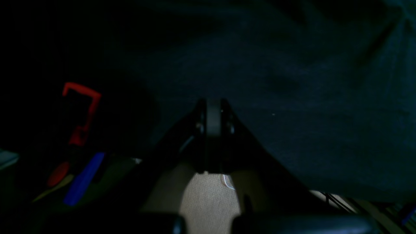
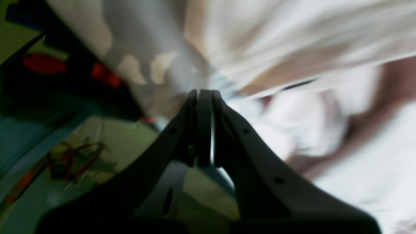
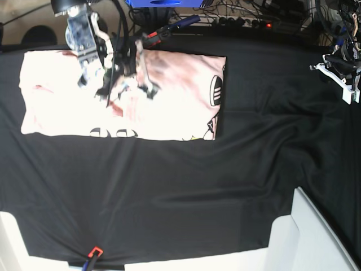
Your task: Fold the T-shirt properly
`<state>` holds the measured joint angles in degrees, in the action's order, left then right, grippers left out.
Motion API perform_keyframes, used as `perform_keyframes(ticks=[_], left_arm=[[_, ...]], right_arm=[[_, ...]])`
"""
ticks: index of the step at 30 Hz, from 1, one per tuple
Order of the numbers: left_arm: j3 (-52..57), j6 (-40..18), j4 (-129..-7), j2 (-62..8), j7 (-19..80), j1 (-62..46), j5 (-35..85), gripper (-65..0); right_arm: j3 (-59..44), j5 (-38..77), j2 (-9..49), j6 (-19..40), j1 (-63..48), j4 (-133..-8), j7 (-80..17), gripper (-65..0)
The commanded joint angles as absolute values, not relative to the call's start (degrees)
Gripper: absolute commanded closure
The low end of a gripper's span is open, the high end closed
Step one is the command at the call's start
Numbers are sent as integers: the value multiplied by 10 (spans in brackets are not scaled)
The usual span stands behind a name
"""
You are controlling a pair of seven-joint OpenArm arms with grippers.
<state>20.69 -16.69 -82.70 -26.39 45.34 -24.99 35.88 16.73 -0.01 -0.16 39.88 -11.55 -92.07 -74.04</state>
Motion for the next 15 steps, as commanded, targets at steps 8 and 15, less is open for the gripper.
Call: perform_keyframes(ticks=[8, 15], left_arm=[[212, -167, -834, -277, 445, -249, 361, 0], [212, -167, -834, -277, 445, -251, 361, 0]], right_arm=[[166, 4, -5, 400, -139, -932, -732, -1], [165, 3, -3, 400, -96, -964, -728, -3]])
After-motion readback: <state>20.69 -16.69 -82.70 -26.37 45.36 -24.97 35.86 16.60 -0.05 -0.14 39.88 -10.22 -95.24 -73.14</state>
